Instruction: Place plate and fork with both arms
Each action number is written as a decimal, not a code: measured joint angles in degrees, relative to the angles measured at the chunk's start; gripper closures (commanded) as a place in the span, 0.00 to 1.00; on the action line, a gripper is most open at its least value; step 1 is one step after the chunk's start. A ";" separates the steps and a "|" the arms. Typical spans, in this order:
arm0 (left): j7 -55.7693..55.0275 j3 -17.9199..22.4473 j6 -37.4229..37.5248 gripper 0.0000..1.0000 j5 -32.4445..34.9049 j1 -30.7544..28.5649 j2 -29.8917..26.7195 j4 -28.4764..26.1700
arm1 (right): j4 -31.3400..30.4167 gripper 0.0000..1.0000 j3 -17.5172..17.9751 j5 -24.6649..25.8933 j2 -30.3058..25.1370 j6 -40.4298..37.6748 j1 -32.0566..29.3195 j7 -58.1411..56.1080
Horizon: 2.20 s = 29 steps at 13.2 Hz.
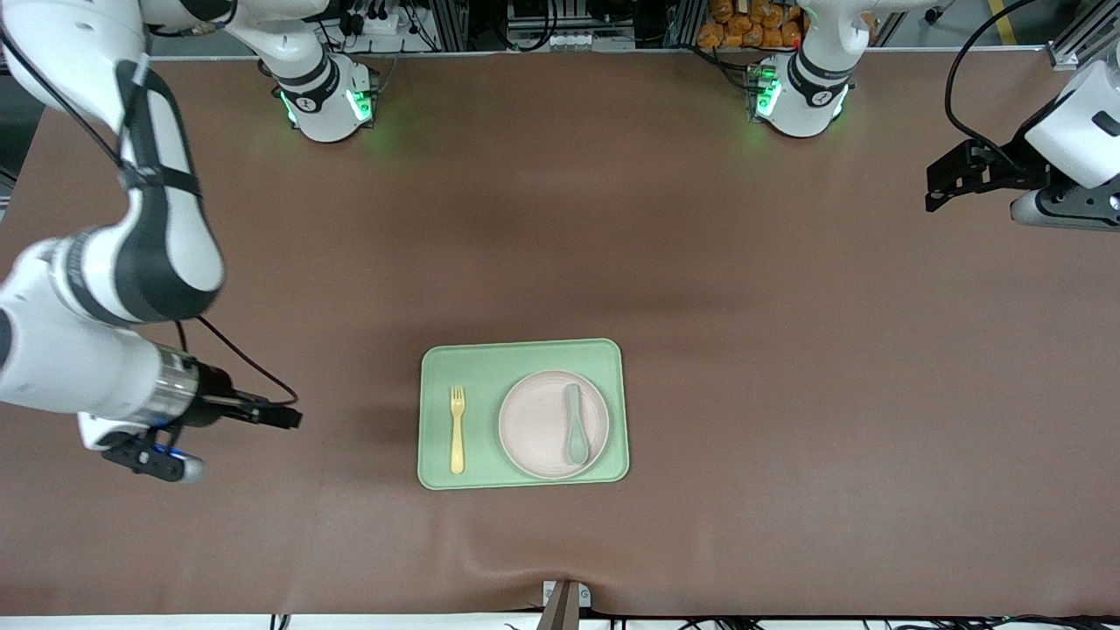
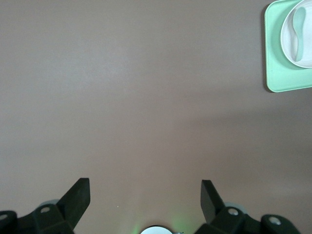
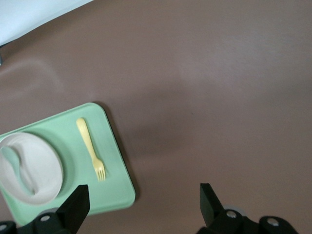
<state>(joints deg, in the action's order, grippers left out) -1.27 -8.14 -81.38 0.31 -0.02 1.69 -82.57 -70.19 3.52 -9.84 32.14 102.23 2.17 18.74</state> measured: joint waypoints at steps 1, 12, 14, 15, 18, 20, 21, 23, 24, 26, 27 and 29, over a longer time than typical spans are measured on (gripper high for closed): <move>0.00 0.00 -0.01 0.00 0.00 -0.01 0.00 0.00 | 0.02 0.00 0.17 0.26 -1.74 -2.51 -0.48 -0.05; 0.00 -0.01 -0.06 0.00 0.00 0.02 -0.01 -0.02 | -8.16 0.00 0.42 5.02 -26.98 -18.31 -1.58 -2.25; -0.04 -0.05 -0.33 0.00 0.00 0.08 -0.01 -0.02 | -15.17 0.00 0.41 5.80 -31.24 -15.26 -1.74 -4.24; -0.04 -0.03 -0.54 0.00 0.00 0.01 -0.01 -0.02 | -17.98 0.00 0.40 6.26 -32.79 -14.33 -1.90 -6.57; -0.07 0.01 -0.64 0.00 0.00 -0.02 -0.01 -0.02 | -19.56 0.00 0.39 9.70 -33.79 -12.93 -2.65 -9.64; -0.12 0.02 -0.75 0.00 0.00 -0.04 -0.01 -0.02 | -17.93 0.00 0.35 10.22 -33.30 -13.93 -3.21 -10.34; -0.12 0.04 -0.77 0.00 0.00 -0.05 -0.01 -0.02 | -16.97 0.00 0.32 10.25 -33.02 -14.68 -3.43 -10.41; -0.12 0.05 -0.82 0.00 0.00 -0.05 -0.01 -0.02 | -15.92 0.00 0.32 10.25 -32.78 -15.69 -4.12 -10.78; -0.12 0.05 -0.84 0.00 0.00 -0.05 -0.02 0.00 | -15.78 0.00 0.32 10.25 -32.73 -15.78 -4.50 -11.87; -0.12 0.06 -0.91 0.00 0.00 -0.05 -0.07 0.04 | -15.74 0.00 0.31 10.25 -32.61 -15.82 -4.85 -14.62; -0.12 0.12 -0.91 0.00 0.00 -0.07 -0.08 0.05 | -15.73 0.00 0.33 10.25 -32.56 -15.83 -4.85 -15.02; -0.12 0.23 -0.91 0.00 0.00 -0.12 -0.08 0.06 | -15.71 0.00 0.33 10.25 -32.50 -15.84 -4.85 -15.21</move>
<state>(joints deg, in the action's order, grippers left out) -1.39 -7.91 -82.29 0.31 -0.14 1.61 -82.51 -85.91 3.85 0.41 -0.37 86.39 -2.68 3.53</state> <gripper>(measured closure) 0.000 0.000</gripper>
